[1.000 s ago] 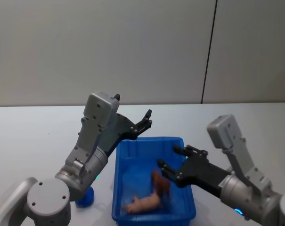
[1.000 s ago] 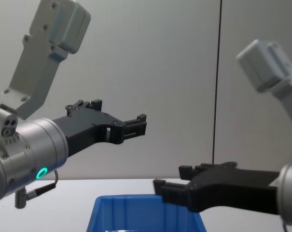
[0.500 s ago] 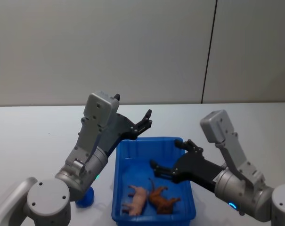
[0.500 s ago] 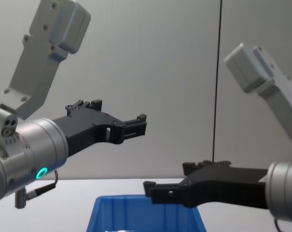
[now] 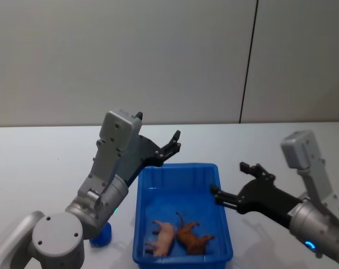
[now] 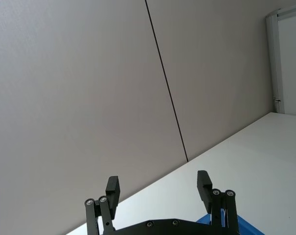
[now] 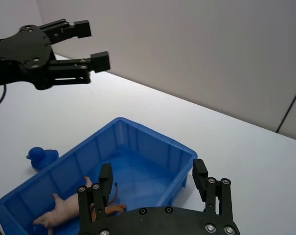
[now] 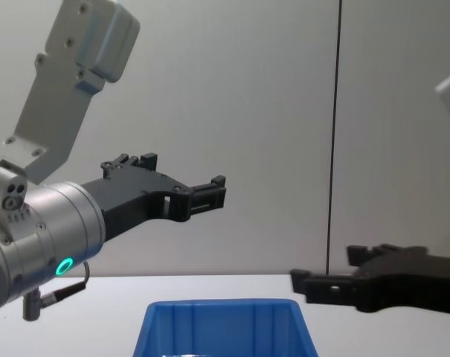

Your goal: Pick up the two dolls from the table and place them into the box.

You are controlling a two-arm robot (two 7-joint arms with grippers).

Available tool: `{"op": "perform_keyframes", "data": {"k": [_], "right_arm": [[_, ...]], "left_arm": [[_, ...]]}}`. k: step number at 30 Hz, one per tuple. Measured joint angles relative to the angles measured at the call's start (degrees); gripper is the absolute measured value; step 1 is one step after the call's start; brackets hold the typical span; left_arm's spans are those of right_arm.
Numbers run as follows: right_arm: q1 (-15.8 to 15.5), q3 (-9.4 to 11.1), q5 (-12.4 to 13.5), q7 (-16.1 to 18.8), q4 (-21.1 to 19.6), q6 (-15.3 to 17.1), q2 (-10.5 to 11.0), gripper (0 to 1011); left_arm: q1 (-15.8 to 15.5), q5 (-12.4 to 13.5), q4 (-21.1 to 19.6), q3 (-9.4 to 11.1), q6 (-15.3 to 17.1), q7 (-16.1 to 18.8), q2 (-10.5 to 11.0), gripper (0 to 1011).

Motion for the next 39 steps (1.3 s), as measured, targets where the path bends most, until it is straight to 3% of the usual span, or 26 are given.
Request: {"op": "perform_keyframes", "data": {"k": [7,16,22,31,39], "right_arm": [[-1.36,1.42,1.96,-0.49,-0.52,-1.57,2.06,1001],[-2.3,2.45,3.32,-0.8,-0.87,-2.61,3.47,1001],[-2.64,2.83,3.79,-0.91,-0.99,-2.98,4.0,1001],[-2.9,3.1,4.19,-1.0,-1.08,-3.32,4.41,1001],[-3.03,3.23,4.38,-1.06,-1.12,-3.44,4.59,1001]], "left_arm": [[0.14,0.06,-0.16,-0.15,0.11,-0.05,0.25,1001],[2.33,-0.72,-2.89,-1.52,2.44,0.94,3.23,1001],[5.72,-3.45,-6.08,-3.11,4.94,3.41,7.1,1001],[10.52,-7.66,-8.5,-4.8,5.86,5.02,11.71,1001],[13.28,-10.62,-8.29,-5.48,5.81,4.52,13.89,1001]]}}
